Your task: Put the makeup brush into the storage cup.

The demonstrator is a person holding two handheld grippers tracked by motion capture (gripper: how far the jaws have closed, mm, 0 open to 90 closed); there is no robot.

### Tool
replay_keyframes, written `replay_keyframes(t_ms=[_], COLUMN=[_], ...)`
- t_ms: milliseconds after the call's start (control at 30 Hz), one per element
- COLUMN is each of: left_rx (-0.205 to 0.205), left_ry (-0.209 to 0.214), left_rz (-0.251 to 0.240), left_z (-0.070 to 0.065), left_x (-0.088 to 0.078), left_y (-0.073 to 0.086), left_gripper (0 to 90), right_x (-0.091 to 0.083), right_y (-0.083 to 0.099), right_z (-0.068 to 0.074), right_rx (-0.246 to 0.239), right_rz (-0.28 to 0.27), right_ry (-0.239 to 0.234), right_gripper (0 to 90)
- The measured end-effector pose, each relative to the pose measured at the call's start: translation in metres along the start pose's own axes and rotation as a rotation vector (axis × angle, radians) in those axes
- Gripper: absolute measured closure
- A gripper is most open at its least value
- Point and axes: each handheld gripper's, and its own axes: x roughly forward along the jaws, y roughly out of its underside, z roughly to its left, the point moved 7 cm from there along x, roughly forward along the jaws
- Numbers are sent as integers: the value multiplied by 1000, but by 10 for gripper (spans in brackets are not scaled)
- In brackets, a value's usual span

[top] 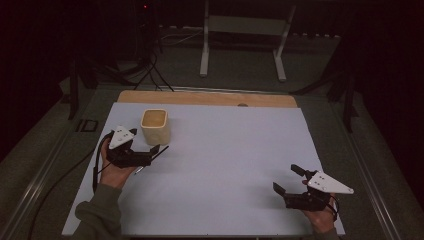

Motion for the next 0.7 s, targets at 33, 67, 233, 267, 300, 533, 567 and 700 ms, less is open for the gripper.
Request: replay_keyframes(t_ms=[33,67,233,267,300,533,567,700], left_rx=[-2,-2,-11,-9,-10,-2,2,13], left_ry=[1,-6,1,-4,-6,-6,-6,7], left_rz=[6,21,86,98,101,187,200,246], left_z=[0,1,4,5,5,9,9,8], left_x=[1,1,3,3,3,3,3,4], left_y=[0,0,0,-1,-1,-3,-3,-1], left_gripper=[39,45,44,44,44,39,40,40], right_x=[0,0,0,0,0,0,0,0], right_y=[0,0,0,0,0,1,1,1], right_z=[0,0,0,0,0,0,0,1], right_rx=[0,0,0,-1,-1,-1,0,-1], right_rz=[0,1,1,2,3,3,4,5], right_ry=[-1,-1,-1,-1,0,-1,-1,-1], right_gripper=[94,94,94,94,94,94,94,94])
